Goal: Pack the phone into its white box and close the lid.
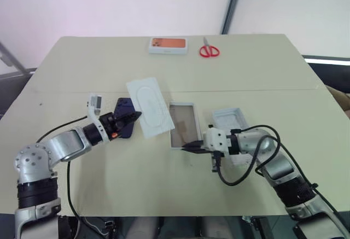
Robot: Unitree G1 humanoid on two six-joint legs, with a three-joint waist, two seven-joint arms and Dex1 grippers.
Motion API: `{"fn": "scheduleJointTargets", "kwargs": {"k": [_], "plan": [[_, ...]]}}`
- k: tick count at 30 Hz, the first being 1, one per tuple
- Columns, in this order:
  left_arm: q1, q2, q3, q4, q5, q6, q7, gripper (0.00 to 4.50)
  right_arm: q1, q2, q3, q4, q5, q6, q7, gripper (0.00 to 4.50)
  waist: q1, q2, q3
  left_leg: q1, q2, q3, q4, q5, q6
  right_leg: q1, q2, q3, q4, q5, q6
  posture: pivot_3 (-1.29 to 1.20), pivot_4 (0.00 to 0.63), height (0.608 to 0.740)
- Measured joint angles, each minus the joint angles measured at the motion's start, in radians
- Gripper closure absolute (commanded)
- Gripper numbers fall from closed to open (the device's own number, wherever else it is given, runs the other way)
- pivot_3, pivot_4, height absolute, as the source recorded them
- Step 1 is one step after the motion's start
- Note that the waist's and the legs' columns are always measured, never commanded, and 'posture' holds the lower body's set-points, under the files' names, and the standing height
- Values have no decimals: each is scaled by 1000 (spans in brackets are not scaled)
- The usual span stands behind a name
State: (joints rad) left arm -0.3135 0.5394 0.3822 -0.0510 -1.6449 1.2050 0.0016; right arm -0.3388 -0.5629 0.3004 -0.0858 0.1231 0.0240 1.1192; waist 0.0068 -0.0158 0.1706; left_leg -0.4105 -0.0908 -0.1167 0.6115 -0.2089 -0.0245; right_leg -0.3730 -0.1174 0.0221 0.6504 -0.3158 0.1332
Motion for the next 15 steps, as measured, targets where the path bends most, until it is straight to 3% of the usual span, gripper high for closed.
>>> {"fn": "scheduleJointTargets", "kwargs": {"k": [3, 4, 6, 12, 15], "plan": [[0, 4, -21, 0, -5, -2, 2, 4500, 18, 1, 9, -44, 2, 57, -17, 4443, 4, 0, 0, 0, 0, 0, 0, 0, 0, 0, 0, 0, 0, 0, 0, 0, 150, 740], [0, 4, -25, 0, -11, -5, 2, 4500, 19, 2, 11, -52, 6, 86, -17, 4195, 4, 0, 0, 0, 0, 0, 0, 0, 0, 0, 0, 0, 0, 0, 0, 0, 150, 740], [0, 4, -41, 0, -27, -10, 2, 4500, 16, 12, 11, -59, 14, 152, -34, 3571, 4, 0, 0, 0, 0, 0, 0, 0, 0, 0, 0, 0, 0, 0, 0, 0, 150, 740], [-14, 17, -81, 10, -57, -13, 2, 4500, 6, 35, 0, -73, 32, 215, -74, 475, 2, 0, 0, 0, 0, 0, 0, 0, 0, 0, 0, 0, 0, 0, 0, 0, 150, 740], [-15, 26, -104, 9, -32, -13, -24, 4500, 8, 11, -48, -114, 85, 236, -65, 475, 3, 0, 0, 0, 0, 0, 0, 0, 0, 0, 0, 0, 0, 0, 0, 0, 150, 740]]}}
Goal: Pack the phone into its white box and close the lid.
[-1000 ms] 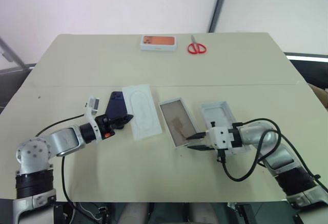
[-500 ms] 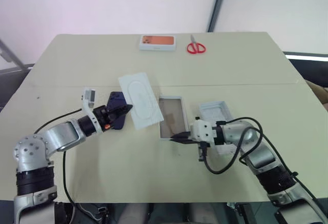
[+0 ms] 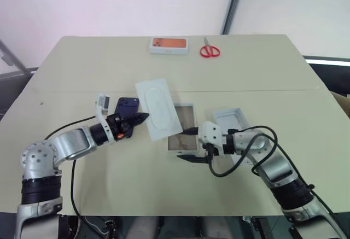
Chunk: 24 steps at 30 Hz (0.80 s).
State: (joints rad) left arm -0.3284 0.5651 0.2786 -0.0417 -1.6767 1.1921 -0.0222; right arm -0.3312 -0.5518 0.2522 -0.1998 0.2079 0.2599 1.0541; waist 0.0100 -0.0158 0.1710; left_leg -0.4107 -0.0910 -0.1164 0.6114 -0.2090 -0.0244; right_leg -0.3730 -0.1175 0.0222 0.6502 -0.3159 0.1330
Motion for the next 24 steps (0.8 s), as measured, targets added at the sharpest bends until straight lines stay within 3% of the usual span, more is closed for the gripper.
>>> {"fn": "scheduleJointTargets", "kwargs": {"k": [7, 16, 24], "plan": [[-48, 6, -64, 33, 121, 4, -115, 4500, 118, -222, -248, -54, 103, 19, 61, 475, 5, -2, 1, -2, -1, 0, 1, 0, 1, 1, -1, -1, -2, -1, -1, 0, 150, 740], [-173, -26, -210, 184, 351, 48, -322, 4500, 129, -204, -296, -27, 114, -18, 8, 475, -19, -1, 1, -7, 0, 1, 0, 0, 1, -3, 1, 0, -1, 0, 0, 0, 150, 740], [-226, -59, -220, 251, 511, 44, -441, 4500, 192, -204, -291, -29, 75, -63, -50, 475, -20, -1, 1, -10, -1, 0, 1, 0, 0, -4, 1, -1, 0, 1, 1, 0, 150, 740]]}}
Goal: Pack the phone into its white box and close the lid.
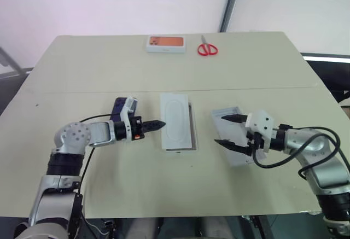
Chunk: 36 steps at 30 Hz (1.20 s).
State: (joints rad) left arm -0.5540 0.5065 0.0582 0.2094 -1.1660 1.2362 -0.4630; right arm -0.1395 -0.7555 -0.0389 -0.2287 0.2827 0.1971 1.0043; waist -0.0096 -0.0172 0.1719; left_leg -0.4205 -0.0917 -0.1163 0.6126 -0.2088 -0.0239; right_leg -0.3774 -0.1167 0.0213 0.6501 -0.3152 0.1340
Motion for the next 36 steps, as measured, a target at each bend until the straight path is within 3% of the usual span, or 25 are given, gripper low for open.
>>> {"fn": "scheduleJointTargets", "kwargs": {"k": [4, 8, 9, 13, 21, 26, 30, 33, 34, 35, 36], "plan": [[-16, -26, 2, 16, 46, 3, -29, 4500, 4, 17, 2, 0, -5, -21, -19, 475, -1, 0, 0, 0, 0, 0, 0, 0, 0, 0, 0, 0, 0, 0, 0, 0, 150, 740], [-19, -39, 4, 16, 78, 10, -50, 3195, 0, 31, 24, 6, -20, -35, -32, 434, -1, 0, 0, 0, 0, 0, 0, 0, 0, 0, 0, 0, 1, 0, 1, 0, 150, 740], [-19, -42, 6, 16, 82, 17, -53, 2530, 0, 32, 32, 8, -25, -36, -33, 434, -1, 0, 0, 0, 0, 0, 0, 0, 0, 0, 0, 0, 1, 0, 1, 0, 150, 740], [-37, -66, 40, 13, 88, 29, -51, 621, -1, 39, 37, 10, -22, -32, -34, 434, 0, 0, 0, 0, 0, -1, 1, 1, -1, 0, 0, -1, 1, 0, 1, 0, 150, 740], [-101, -69, 101, -41, 109, 70, 10, 621, -51, 62, 44, 22, -14, -30, -34, 434, -2, 0, 0, 0, 0, -1, 1, 1, -1, 0, 1, -1, 2, 1, 1, 0, 150, 740], [-90, -58, 117, -112, 147, 36, 11, 621, -118, 154, 42, 38, 44, 19, -82, 434, -5, 0, 0, 0, 1, -1, 1, 2, -3, -1, 2, 0, 4, 1, 1, 0, 150, 740], [-37, 26, 114, -148, 286, -163, -50, 590, -177, 210, 87, 33, 53, 76, -116, 1757, -6, 0, 0, 0, 1, -1, -1, 4, -6, -3, 3, 1, 5, 1, 1, 0, 150, 740], [2, 56, 114, -144, 374, -299, -107, 590, -209, 260, 170, 47, -10, 78, -151, 3291, -2, 0, 0, -1, 1, -1, -1, 4, -7, -4, 2, 1, 5, 1, 0, 0, 150, 740], [14, 55, 114, -139, 401, -352, -127, 590, -235, 284, 206, 69, -40, 76, -164, 4012, -2, 0, 0, -2, 1, 0, 0, 4, -7, -7, 2, 1, 5, 1, 0, 0, 150, 740], [19, 55, 115, -138, 414, -378, -140, 590, -249, 297, 228, 84, -58, 71, -172, 4392, 0, 0, 0, -2, 1, -1, 0, 4, -7, -9, 2, 1, 5, 1, 0, 0, 150, 740], [22, 58, 116, -132, 424, -401, -155, 590, -271, 313, 253, 112, -88, 59, -184, 4462, 0, 0, 0, -3, 1, -1, 1, 4, -7, -9, 2, 1, 5, 2, -1, 0, 150, 740]]}}
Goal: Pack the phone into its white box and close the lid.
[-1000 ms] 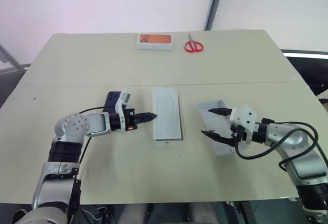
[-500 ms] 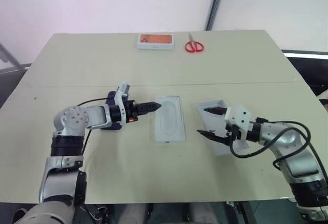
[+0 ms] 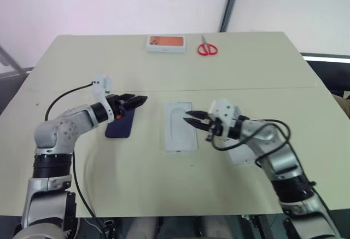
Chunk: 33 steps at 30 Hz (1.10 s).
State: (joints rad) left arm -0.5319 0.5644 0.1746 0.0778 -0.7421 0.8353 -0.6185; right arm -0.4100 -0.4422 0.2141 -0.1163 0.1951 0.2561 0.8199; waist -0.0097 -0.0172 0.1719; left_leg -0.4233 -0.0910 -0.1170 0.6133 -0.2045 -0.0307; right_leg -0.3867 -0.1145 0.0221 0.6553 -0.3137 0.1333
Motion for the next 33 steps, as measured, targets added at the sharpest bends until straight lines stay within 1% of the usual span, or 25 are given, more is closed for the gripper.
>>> {"fn": "scheduleJointTargets", "kwargs": {"k": [4, 7, 10, 13, 19, 28, 31, 33], "plan": [[15, 19, 1, 16, 51, -63, -33, 590, -76, 53, 53, 124, -91, -31, -58, 4462, -4, 0, 0, -1, 0, 0, -1, 1, -1, -2, 0, 0, 2, 0, 0, 0, 150, 740], [25, 12, 12, 26, 63, -74, -28, 590, -115, 89, 87, 192, -152, -59, -90, 4462, -7, 0, 0, -4, 0, 0, -1, 2, -3, -4, 1, 1, 7, 0, 0, 0, 150, 740], [46, -2, 34, 13, 56, -70, -20, 590, -114, 87, 127, 234, -206, -97, -89, 4462, -8, 0, 0, -3, 1, 0, 0, 2, -3, -4, 1, 1, 7, 0, 0, 0, 150, 740], [83, -2, 40, -19, 58, -63, -10, 590, -88, 55, 155, 247, -244, -132, -66, 4462, -7, 0, 0, -3, 1, 0, 0, 1, -1, -4, 1, 1, 8, 0, 0, 0, 150, 740], [99, -18, 48, -41, 56, -57, 9, 590, -73, 29, 156, 248, -263, -171, -50, 4462, -4, 0, 0, -3, 1, 0, 0, 1, -1, -3, 1, 1, 8, 0, 0, 0, 150, 740], [68, -30, 49, -31, 55, -33, 13, 590, -73, 65, 152, 249, -266, -162, -70, 4462, -7, 0, 0, -3, 1, 0, 0, 2, -2, -4, 2, 1, 8, 0, 0, 0, 150, 740], [52, -13, 55, -3, 46, 13, 12, 590, -73, 80, 125, 242, -245, -152, -79, 4462, -8, 0, 0, -3, 1, 0, 0, 2, -2, -4, 2, 1, 9, 0, 0, 0, 150, 740], [52, 7, 75, 14, 30, 58, 11, 590, -82, 91, 82, 226, -208, -131, -82, 4462, -11, 0, 0, -3, 1, 0, 0, 2, -2, -4, 2, 1, 9, 0, 0, 0, 150, 740]]}}
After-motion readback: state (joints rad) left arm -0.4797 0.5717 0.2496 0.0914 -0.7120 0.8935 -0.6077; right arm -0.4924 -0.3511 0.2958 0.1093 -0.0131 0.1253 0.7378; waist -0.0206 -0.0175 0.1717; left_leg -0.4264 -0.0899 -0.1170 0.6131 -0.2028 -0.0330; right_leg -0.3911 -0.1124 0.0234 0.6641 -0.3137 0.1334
